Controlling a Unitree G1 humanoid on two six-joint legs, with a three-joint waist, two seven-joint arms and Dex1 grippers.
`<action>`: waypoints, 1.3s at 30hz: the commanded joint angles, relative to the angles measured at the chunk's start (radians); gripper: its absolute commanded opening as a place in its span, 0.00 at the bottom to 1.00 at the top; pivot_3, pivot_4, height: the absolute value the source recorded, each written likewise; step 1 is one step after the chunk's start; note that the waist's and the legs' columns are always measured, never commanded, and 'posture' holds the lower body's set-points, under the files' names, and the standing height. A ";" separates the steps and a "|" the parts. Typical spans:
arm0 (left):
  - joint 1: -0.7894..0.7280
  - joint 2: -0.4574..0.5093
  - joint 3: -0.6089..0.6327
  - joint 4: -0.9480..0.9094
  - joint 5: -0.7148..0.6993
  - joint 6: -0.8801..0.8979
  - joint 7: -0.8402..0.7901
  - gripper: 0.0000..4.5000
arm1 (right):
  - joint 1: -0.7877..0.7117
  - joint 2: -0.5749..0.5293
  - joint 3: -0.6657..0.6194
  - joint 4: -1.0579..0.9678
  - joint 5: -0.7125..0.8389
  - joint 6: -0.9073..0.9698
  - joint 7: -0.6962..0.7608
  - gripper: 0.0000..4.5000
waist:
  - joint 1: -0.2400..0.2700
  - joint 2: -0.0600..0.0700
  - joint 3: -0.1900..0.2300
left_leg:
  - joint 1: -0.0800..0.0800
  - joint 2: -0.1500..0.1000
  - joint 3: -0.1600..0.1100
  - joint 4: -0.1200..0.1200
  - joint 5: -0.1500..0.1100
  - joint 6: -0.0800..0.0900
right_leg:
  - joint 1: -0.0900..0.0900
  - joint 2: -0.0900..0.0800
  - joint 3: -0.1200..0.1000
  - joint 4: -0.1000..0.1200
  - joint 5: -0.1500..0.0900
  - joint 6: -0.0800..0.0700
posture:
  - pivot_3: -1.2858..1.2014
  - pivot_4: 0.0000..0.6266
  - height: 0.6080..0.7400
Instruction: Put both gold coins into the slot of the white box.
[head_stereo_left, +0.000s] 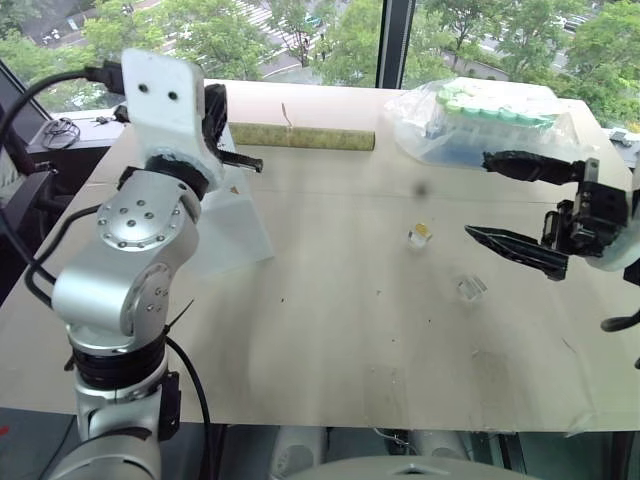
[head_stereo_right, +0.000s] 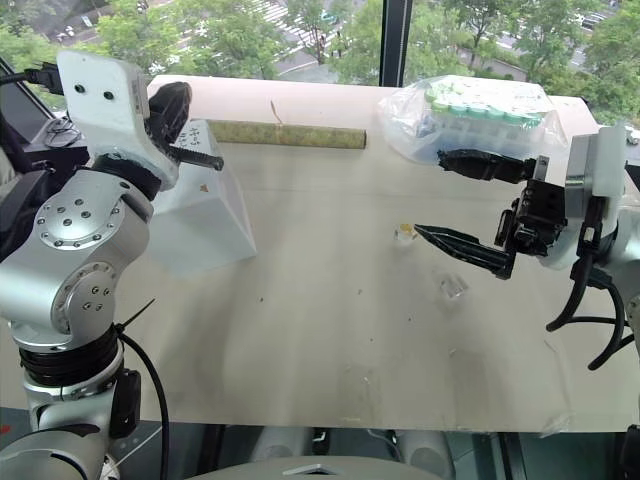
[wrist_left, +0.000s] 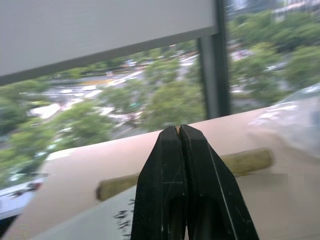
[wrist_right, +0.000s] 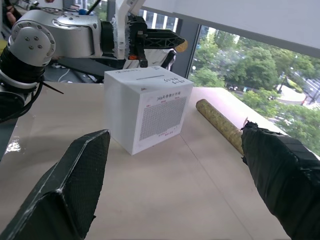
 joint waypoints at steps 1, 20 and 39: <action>-0.042 -0.013 -0.008 -0.050 0.089 0.090 0.066 0.00 | -0.035 -0.001 0.005 0.010 -0.013 -0.023 0.012 0.99 | -0.001 0.000 0.000 | 0.000 0.000 0.000 0.000 0.000 0.000 | 0.000 0.000 0.000 0.000 0.000 0.000 | 0.52 0.24 1.00; -0.029 -0.203 0.074 -0.049 0.306 0.345 0.125 0.00 | -0.048 0.022 0.025 0.015 -0.066 -0.031 0.004 0.99 | -0.002 0.000 0.000 | 0.000 0.000 0.000 0.000 0.000 0.000 | 0.000 0.000 0.000 0.001 0.000 0.000 | 0.52 0.24 1.00; -0.033 -0.411 0.042 -0.058 0.450 0.394 0.133 0.00 | -0.046 -0.022 -0.006 0.058 -0.065 -0.028 0.064 0.99 | -0.002 0.000 0.000 | 0.001 0.000 0.000 0.000 0.000 0.000 | 0.000 0.000 0.000 0.002 0.000 0.000 | 0.52 0.24 1.00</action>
